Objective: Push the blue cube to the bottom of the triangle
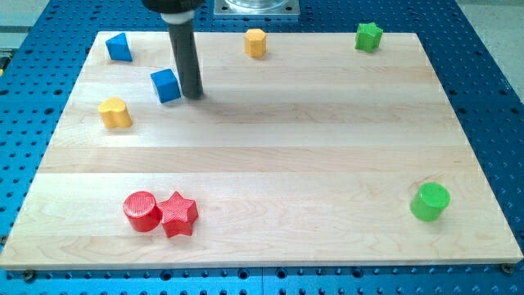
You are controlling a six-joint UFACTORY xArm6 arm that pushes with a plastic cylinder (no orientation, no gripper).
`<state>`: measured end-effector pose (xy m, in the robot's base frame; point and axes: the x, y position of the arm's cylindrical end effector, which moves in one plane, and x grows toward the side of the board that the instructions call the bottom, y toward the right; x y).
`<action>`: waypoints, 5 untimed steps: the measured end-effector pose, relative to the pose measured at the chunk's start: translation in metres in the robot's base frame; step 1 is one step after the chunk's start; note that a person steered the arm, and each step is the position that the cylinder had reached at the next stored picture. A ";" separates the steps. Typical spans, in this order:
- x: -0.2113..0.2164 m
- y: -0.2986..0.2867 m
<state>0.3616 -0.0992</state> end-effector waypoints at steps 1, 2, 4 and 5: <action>-0.030 -0.052; -0.065 -0.063; -0.016 -0.110; -0.047 -0.116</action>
